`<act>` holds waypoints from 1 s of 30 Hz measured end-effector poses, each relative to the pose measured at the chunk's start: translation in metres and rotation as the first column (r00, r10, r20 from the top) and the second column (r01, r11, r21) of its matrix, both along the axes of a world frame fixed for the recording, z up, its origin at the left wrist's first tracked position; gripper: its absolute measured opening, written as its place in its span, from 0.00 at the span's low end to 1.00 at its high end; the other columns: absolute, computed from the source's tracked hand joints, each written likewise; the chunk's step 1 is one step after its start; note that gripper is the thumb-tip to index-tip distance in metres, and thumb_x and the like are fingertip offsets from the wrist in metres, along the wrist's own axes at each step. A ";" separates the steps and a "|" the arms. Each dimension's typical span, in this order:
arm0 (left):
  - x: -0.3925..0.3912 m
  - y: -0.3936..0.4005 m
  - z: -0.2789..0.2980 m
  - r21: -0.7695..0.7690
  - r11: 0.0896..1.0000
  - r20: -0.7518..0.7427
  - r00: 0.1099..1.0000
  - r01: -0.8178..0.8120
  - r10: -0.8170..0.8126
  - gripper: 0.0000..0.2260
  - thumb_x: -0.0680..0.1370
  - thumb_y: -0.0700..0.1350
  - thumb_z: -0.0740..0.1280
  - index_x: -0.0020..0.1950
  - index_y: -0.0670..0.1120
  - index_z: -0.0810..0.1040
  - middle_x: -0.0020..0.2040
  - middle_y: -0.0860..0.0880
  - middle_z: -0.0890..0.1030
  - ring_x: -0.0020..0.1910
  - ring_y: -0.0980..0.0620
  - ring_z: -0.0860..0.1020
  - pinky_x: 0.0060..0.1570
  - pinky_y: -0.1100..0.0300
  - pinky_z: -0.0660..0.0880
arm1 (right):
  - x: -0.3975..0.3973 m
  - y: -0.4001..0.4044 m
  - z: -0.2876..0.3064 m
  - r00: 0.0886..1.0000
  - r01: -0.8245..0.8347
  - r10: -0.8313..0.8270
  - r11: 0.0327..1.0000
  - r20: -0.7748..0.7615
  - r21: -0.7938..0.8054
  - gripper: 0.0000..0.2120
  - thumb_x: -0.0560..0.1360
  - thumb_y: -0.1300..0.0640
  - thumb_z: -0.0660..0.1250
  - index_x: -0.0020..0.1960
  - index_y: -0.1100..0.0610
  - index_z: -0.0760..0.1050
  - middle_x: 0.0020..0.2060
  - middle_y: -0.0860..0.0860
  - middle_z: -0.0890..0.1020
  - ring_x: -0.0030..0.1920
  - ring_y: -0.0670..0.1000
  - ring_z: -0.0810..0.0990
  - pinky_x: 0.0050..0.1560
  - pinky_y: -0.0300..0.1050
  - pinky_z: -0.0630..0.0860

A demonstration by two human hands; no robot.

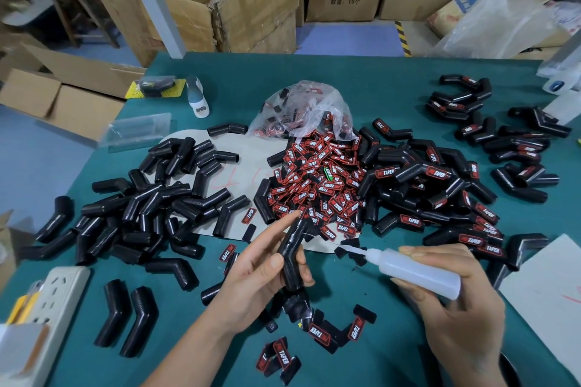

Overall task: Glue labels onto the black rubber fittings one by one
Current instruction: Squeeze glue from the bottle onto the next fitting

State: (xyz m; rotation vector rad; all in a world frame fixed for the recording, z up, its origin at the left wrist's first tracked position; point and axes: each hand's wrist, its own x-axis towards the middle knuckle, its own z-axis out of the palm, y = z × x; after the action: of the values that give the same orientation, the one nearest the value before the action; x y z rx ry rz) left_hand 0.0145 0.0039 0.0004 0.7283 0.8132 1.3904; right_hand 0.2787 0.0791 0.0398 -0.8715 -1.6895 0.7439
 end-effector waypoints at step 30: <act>0.000 0.000 0.001 -0.015 1.000 -0.075 0.997 -0.004 0.003 0.30 0.82 0.48 0.73 0.82 0.48 0.66 0.51 0.42 0.80 0.47 0.44 0.82 0.53 0.48 0.80 | 0.000 -0.001 0.000 0.999 0.011 -0.013 0.999 0.044 0.049 0.13 0.71 0.55 0.75 0.53 0.53 0.77 0.51 0.49 0.85 0.53 0.55 0.83 0.47 0.54 0.79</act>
State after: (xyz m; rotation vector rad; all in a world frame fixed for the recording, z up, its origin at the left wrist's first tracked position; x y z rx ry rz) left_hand 0.0143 0.0043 0.0011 0.7715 0.8829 1.3657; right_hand 0.2789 0.0786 0.0400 -0.8695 -1.7330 0.6772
